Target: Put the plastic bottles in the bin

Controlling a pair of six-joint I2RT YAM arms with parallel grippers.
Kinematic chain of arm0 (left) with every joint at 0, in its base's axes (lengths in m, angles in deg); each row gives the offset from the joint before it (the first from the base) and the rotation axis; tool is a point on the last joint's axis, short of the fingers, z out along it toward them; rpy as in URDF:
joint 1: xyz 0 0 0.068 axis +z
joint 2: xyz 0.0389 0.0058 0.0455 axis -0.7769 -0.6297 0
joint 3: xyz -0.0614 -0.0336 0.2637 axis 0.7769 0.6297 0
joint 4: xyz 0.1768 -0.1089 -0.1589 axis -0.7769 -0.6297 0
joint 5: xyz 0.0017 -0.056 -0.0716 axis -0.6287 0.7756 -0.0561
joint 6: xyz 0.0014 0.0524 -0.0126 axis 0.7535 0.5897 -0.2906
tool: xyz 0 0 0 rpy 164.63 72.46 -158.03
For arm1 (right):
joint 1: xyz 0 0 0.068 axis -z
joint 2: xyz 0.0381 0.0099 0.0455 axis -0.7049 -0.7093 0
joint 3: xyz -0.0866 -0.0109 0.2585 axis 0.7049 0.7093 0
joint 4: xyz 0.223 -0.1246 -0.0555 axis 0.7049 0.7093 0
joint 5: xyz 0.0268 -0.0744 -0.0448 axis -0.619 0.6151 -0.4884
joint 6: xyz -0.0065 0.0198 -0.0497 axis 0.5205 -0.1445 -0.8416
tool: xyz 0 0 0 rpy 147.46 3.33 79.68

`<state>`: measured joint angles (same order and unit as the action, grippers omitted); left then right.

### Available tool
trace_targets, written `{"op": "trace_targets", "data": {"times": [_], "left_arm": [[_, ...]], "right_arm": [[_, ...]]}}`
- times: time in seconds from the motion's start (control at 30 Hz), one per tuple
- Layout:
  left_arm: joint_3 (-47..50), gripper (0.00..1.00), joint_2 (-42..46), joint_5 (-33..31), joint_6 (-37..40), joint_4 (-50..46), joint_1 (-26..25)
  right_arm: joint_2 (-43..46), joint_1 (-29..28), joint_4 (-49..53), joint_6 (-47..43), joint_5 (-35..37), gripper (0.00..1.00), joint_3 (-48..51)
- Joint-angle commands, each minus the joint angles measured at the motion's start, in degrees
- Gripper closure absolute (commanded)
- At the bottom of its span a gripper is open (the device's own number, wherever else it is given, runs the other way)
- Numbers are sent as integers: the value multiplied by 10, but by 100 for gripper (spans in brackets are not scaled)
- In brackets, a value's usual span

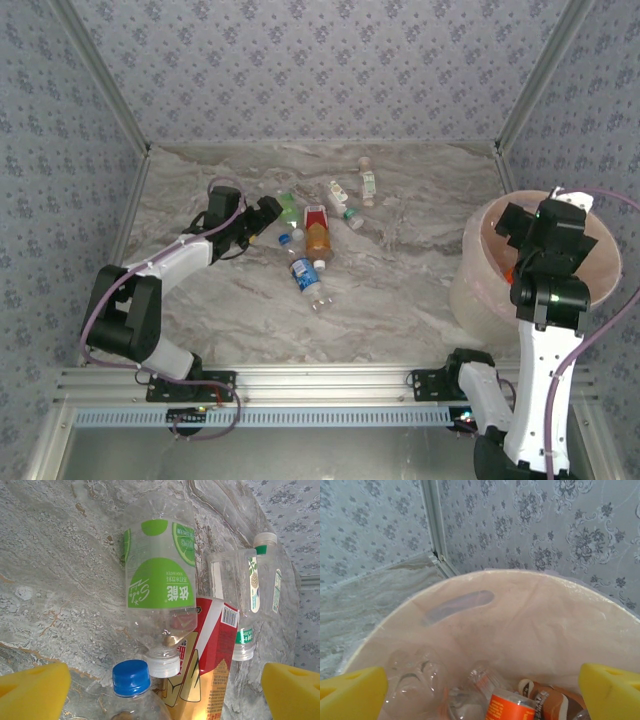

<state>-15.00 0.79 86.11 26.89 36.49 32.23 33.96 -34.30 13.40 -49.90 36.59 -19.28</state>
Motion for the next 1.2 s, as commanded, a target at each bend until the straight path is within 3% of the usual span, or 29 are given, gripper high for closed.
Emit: {"op": "trace_targets", "data": {"times": [0.0,0.23,0.43,0.53,0.67,0.83,1.17], "left_arm": [[-11,2,-2,0,3,-13,2],[-12,2,5,-31,-16,-56,-9],[-37,2,23,-107,-21,-167,-62],[-45,2,22,-117,-30,-204,-86],[-43,2,21,-117,-52,-222,-114],[-46,2,16,-149,-77,-249,-154],[-80,7,-52,-129,-82,-213,-162]], "right_arm": [[16,2,-36,24,-31,0,1],[45,-7,-111,40,-140,0,22],[57,-23,-195,45,-332,0,64],[48,-49,-213,49,-370,0,75],[46,-108,-253,50,-368,0,96],[29,-189,-259,23,-316,0,96],[-36,-340,-266,-34,-231,0,93]]}}
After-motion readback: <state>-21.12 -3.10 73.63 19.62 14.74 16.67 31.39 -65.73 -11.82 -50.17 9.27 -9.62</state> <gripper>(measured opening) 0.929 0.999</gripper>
